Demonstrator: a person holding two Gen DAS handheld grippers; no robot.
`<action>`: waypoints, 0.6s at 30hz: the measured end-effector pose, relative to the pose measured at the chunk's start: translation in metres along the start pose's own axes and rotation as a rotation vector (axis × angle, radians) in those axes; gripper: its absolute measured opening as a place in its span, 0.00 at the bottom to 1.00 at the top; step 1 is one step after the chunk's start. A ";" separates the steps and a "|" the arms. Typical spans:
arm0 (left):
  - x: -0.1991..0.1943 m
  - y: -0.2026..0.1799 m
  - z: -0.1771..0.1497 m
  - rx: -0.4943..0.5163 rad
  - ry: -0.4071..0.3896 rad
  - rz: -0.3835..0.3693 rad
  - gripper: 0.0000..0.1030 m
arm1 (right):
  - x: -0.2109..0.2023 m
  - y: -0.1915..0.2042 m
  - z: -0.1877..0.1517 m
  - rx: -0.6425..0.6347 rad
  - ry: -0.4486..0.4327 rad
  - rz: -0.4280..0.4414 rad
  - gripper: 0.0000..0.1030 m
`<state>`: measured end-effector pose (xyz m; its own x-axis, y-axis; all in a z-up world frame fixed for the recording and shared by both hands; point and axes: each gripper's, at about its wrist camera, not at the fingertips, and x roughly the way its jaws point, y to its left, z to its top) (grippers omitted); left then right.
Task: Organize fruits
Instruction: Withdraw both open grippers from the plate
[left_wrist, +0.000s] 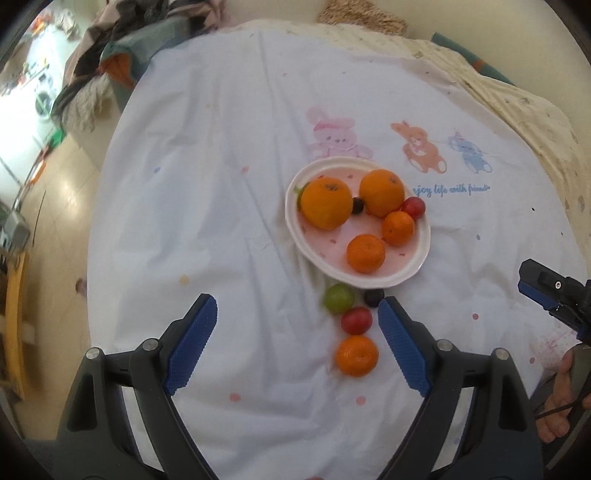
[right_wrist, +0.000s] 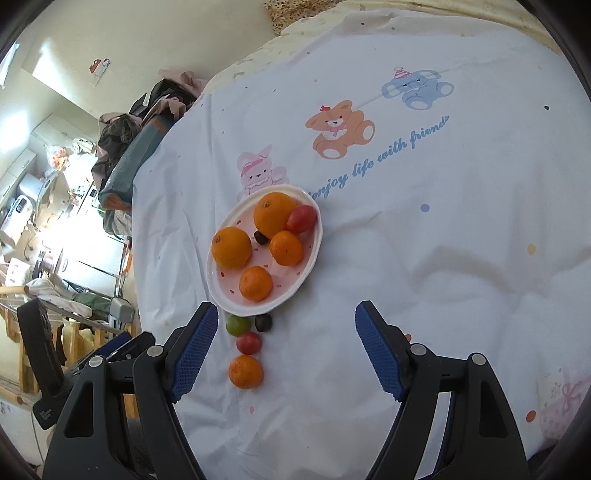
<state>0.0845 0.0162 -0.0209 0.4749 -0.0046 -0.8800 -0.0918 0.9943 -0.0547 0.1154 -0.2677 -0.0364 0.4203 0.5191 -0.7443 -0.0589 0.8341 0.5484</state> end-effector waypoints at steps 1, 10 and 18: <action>0.002 -0.001 0.000 0.003 -0.007 0.011 0.84 | 0.001 0.000 0.000 -0.001 0.001 -0.003 0.77; 0.029 -0.008 -0.015 0.023 0.074 -0.008 0.84 | 0.009 -0.003 0.001 0.028 0.024 -0.021 0.77; 0.079 -0.046 -0.043 0.129 0.277 -0.094 0.75 | 0.008 -0.015 0.004 0.089 0.034 -0.010 0.77</action>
<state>0.0886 -0.0349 -0.1081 0.2183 -0.1080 -0.9699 0.0614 0.9934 -0.0968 0.1232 -0.2767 -0.0495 0.3890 0.5179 -0.7619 0.0265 0.8204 0.5712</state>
